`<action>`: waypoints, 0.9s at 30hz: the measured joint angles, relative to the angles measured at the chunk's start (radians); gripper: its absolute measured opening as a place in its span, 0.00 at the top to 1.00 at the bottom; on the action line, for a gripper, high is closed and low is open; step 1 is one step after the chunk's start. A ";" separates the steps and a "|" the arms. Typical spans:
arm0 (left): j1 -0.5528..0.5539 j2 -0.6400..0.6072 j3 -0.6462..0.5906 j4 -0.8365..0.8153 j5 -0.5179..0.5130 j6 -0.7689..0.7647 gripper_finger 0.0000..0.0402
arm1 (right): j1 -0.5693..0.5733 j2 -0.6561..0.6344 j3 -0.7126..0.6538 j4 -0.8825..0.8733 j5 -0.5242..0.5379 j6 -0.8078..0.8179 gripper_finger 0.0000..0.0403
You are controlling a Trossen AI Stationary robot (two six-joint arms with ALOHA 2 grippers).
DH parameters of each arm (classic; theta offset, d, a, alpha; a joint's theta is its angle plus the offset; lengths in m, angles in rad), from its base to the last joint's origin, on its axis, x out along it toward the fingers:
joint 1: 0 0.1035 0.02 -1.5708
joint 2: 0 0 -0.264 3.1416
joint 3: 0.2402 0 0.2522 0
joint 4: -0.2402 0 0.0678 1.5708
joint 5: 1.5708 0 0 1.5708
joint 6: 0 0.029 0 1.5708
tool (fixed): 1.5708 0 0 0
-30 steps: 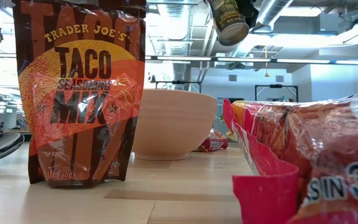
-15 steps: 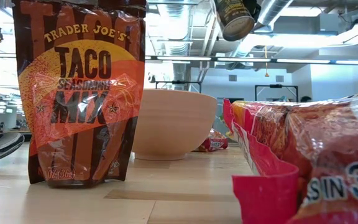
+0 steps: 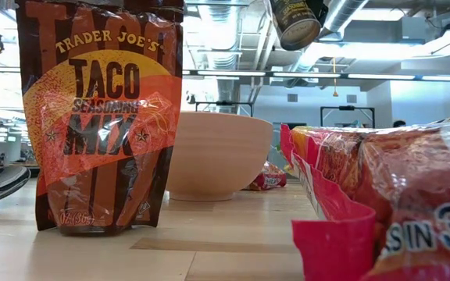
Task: Pick & Place Food Item
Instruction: Put the yellow seasoning can into the dark blue bin
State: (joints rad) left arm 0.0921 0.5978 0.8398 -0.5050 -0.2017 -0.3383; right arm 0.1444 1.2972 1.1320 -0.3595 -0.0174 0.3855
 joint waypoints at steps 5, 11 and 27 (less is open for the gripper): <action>0.000 -0.025 -0.025 -0.003 -0.012 0.018 0.44 | 0.000 0.000 0.000 0.000 0.000 0.000 0.52; 0.000 -0.059 -0.143 0.123 -0.024 0.017 0.56 | -0.001 0.000 0.000 0.000 0.000 0.004 0.51; 0.000 -0.129 -0.480 0.500 -0.023 -0.015 0.80 | -0.001 0.000 0.000 -0.001 0.000 0.026 0.51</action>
State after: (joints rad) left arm 0.0917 0.4689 0.3595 -0.0048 -0.2245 -0.3534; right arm 0.1436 1.2976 1.1320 -0.3604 -0.0170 0.4114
